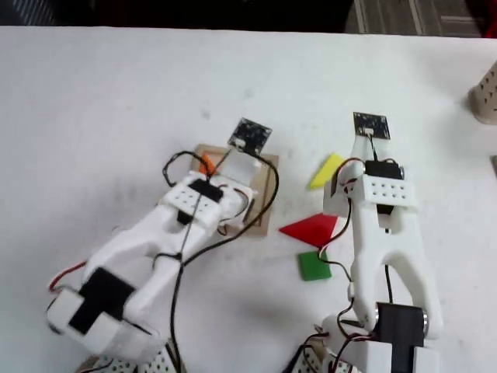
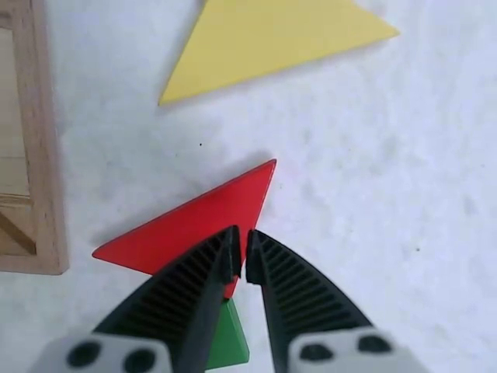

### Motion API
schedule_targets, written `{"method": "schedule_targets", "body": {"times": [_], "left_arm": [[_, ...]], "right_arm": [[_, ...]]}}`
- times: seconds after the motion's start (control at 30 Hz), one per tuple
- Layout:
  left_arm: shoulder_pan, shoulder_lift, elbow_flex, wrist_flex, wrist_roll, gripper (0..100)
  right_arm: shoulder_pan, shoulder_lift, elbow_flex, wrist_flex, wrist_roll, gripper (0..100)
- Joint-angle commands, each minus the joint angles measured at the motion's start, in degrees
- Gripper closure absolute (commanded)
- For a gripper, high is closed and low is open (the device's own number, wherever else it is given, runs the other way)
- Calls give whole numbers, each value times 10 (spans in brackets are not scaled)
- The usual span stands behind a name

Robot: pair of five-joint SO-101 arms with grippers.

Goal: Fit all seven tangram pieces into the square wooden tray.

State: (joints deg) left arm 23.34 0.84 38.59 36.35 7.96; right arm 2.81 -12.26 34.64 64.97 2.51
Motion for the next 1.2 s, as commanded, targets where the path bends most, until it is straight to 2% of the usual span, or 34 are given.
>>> {"method": "schedule_targets", "body": {"times": [0.0, 0.47, 0.87, 1.0, 1.17], "left_arm": [[0, 58, -60, -8, -4, 978], [53, 65, -69, 45, -4, 978], [-30, 68, -112, 41, -4, 977], [-61, 71, -108, 4, -4, 977], [-73, 95, -114, 0, -4, 977]], "right_arm": [[-5, -25, -2, -7, 7, 981], [-5, -25, -2, -7, 7, 981], [-5, -25, -2, -7, 7, 981], [-5, -25, -2, -7, 7, 981], [-5, -25, -2, -7, 7, 981]]}}
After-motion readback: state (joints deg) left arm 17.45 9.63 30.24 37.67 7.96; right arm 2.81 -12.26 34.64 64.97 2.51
